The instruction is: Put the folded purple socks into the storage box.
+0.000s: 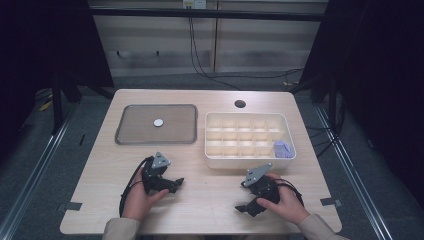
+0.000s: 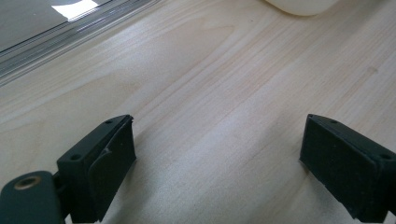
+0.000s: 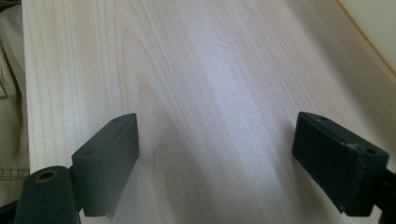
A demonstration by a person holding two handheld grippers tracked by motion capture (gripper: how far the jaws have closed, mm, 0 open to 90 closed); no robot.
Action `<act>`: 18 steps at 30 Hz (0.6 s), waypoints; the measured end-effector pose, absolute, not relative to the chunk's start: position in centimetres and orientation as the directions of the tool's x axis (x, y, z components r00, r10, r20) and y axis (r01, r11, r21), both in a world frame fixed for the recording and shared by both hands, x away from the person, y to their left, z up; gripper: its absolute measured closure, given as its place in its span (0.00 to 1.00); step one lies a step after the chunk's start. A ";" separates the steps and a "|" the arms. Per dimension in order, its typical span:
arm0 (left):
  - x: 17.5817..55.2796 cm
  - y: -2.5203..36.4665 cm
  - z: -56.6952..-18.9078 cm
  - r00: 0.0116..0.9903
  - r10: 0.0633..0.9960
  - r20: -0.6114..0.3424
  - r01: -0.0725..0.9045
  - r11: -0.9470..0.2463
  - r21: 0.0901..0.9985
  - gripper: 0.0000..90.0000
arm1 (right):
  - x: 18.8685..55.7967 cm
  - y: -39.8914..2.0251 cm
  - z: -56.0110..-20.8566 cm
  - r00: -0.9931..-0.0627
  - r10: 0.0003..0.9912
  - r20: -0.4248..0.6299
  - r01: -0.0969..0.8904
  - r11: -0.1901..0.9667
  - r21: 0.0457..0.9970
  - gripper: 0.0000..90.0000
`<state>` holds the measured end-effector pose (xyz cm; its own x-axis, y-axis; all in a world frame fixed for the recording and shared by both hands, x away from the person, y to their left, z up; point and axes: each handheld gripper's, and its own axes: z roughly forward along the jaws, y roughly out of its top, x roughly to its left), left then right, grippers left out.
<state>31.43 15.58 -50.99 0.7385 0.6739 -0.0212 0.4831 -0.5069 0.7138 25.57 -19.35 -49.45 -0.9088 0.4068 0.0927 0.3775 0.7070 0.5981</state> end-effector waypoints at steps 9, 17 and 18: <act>31.4 15.6 -51.0 0.739 0.674 -0.017 0.482 -0.511 0.712 0.10 | 24.6 -19.9 -50.3 -0.912 0.408 0.036 0.326 0.669 0.667 0.15; 31.4 15.6 -51.0 0.739 0.674 -0.012 0.479 -0.513 0.712 0.10 | 24.3 -20.4 -51.0 -0.907 0.420 0.034 0.312 0.615 0.724 0.14; 31.4 15.6 -50.9 0.740 0.673 -0.010 0.478 -0.515 0.711 0.10 | 24.4 -20.4 -51.1 -0.909 0.416 0.036 0.308 0.609 0.731 0.14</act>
